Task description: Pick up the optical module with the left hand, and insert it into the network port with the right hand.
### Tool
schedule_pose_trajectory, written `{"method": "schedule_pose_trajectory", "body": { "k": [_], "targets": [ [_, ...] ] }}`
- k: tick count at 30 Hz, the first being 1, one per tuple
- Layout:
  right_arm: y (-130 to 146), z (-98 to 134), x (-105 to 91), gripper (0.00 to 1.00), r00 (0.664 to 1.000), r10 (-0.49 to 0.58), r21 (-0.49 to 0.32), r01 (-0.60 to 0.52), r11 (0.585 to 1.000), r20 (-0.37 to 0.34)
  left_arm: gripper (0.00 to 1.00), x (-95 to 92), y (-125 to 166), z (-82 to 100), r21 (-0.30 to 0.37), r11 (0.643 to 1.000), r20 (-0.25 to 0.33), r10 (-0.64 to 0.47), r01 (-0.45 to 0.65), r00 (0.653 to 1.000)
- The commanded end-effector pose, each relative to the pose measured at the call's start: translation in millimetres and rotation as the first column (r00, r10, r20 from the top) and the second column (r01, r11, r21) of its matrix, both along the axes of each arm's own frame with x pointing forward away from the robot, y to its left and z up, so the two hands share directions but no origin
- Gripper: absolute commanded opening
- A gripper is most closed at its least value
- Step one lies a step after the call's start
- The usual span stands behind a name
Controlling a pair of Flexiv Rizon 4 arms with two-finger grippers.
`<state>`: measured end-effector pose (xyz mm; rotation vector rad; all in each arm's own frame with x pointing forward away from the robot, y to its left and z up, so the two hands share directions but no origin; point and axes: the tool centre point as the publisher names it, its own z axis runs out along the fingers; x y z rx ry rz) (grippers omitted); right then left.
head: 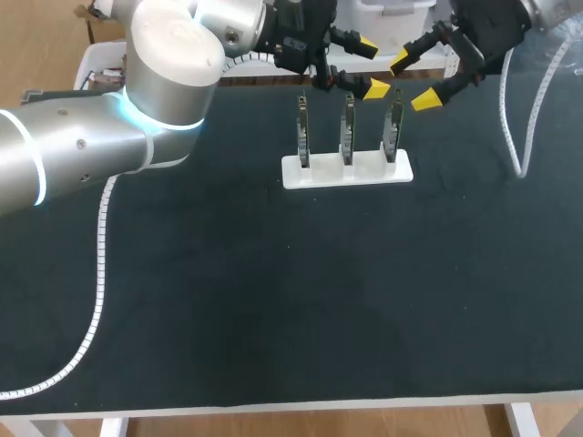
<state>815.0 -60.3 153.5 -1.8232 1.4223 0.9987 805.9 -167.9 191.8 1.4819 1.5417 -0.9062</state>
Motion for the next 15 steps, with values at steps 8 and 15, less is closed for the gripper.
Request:
{"method": "schedule_pose_trajectory", "body": {
  "k": [8,15],
  "targets": [
    [0.4,1.2,7.2,1.00,0.994,0.092,-0.012,-0.093,0.996,-0.056,1.00,-0.1,0.0,-0.1,0.001,1.000,0.001,0.001,-0.001,1.000],
    [0.6,4.4,6.8,1.00,0.995,0.092,-0.013,-0.092,0.996,-0.044,1.00,-0.1,0.0,-0.1,0.001,1.000,0.001,0.001,-0.001,1.000]
  ]
}}
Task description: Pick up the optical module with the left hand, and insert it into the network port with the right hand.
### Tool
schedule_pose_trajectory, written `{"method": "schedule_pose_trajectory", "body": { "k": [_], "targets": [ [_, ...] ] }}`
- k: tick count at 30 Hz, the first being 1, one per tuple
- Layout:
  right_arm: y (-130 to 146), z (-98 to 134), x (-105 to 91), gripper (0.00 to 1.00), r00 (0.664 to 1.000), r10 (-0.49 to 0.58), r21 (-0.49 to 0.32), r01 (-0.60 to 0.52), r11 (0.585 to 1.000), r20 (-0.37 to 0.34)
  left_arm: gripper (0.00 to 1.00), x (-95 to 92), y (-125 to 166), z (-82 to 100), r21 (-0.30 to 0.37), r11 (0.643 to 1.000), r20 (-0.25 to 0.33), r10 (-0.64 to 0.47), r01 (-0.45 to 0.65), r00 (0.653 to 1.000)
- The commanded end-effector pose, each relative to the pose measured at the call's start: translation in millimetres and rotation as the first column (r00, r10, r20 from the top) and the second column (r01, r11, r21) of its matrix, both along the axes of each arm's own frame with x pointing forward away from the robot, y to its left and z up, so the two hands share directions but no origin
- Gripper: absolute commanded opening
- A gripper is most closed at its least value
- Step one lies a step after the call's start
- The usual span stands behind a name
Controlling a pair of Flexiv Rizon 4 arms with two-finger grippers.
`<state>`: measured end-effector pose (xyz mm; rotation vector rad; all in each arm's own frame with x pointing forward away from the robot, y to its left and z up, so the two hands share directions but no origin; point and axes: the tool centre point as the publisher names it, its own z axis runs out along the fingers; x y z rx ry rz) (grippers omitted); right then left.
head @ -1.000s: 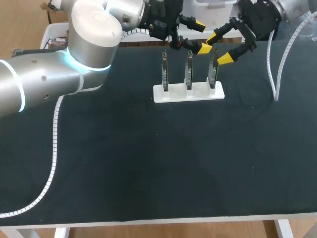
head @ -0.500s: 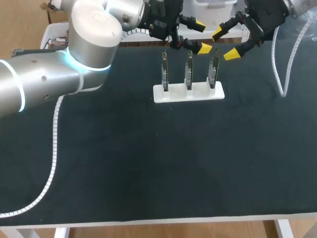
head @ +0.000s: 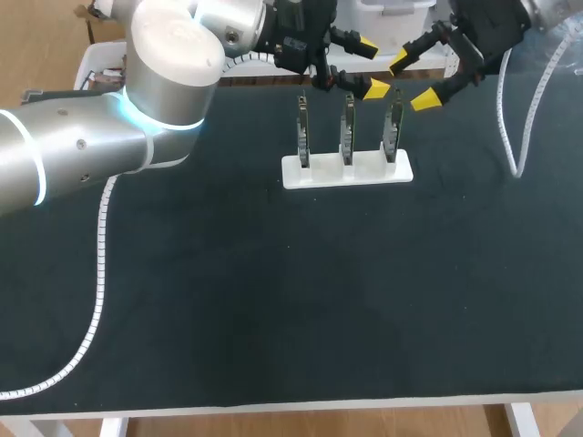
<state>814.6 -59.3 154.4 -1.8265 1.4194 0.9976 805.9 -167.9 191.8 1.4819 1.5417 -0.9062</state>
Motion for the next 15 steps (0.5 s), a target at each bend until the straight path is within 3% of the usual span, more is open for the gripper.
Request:
{"method": "schedule_pose_trajectory", "body": {
  "k": [1,15],
  "targets": [
    [-0.6,4.6,7.2,1.00,0.996,0.085,-0.011,-0.086,0.996,-0.040,1.00,-0.1,0.0,-0.1,0.001,1.000,0.001,0.001,-0.001,1.000],
    [1.4,10.0,6.5,1.00,0.996,0.090,-0.010,-0.090,0.996,-0.019,1.00,-0.1,0.0,-0.1,0.001,1.000,0.001,0.001,-0.001,1.000]
  ]
}}
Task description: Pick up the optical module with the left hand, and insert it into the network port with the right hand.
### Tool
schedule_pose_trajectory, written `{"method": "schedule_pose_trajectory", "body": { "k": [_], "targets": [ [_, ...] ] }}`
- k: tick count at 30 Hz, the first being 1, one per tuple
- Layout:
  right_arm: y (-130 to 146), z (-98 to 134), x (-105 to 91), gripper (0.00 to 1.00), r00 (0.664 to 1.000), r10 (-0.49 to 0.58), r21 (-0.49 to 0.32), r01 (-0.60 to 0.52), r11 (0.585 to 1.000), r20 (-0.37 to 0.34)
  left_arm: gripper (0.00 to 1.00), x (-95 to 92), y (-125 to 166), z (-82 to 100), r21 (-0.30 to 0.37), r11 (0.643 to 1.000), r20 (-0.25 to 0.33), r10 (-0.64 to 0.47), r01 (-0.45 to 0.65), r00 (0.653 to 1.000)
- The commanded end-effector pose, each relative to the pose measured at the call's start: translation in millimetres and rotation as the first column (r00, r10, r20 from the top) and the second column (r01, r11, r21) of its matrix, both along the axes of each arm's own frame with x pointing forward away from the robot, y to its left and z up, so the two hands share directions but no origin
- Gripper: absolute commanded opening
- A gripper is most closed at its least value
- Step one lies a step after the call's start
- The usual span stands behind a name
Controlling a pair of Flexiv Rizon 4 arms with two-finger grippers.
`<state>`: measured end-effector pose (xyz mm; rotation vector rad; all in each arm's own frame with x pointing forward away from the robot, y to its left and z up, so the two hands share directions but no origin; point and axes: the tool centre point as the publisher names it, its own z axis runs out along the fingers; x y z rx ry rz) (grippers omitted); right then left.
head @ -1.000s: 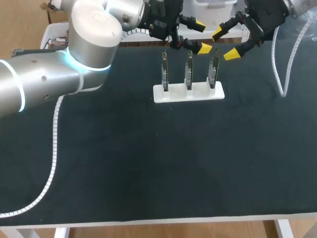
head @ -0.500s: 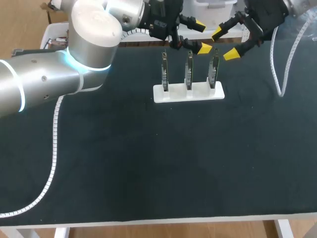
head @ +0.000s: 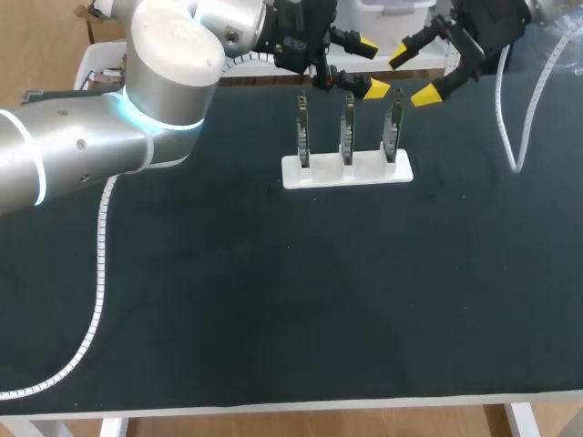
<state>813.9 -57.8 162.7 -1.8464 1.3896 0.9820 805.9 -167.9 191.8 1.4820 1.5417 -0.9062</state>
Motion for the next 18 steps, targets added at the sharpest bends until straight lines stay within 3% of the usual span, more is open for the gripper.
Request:
{"method": "schedule_pose_trajectory", "body": {
  "k": [1,4,5,7,8,18],
  "targets": [
    [0.0,1.8,7.2,1.00,0.996,0.072,-0.013,-0.073,0.997,-0.043,1.00,-0.1,0.0,-0.1,0.001,1.000,0.001,0.001,-0.001,1.000],
    [0.0,1.8,7.2,1.00,0.996,0.072,-0.013,-0.073,0.997,-0.043,1.00,-0.1,0.0,-0.1,0.001,1.000,0.001,0.001,-0.001,1.000],
    [0.0,1.8,7.2,0.56,0.996,0.072,-0.013,-0.073,0.997,-0.043,1.00,-0.1,0.0,-0.1,0.001,1.000,0.001,0.001,-0.001,1.000],
    [0.0,1.8,7.2,0.10,0.996,0.072,-0.013,-0.073,0.997,-0.043,1.00,-0.1,0.0,-0.1,0.001,1.000,0.001,0.001,-0.001,1.000],
    [0.0,1.8,7.2,0.00,0.996,0.072,-0.013,-0.073,0.997,-0.043,1.00,-0.1,0.0,-0.1,0.001,1.000,0.001,0.001,-0.001,1.000],
    [0.0,1.8,7.2,0.00,0.996,0.072,-0.013,-0.073,0.997,-0.043,1.00,-0.1,0.0,-0.1,0.001,1.000,0.001,0.001,-0.001,1.000]
  ]
}}
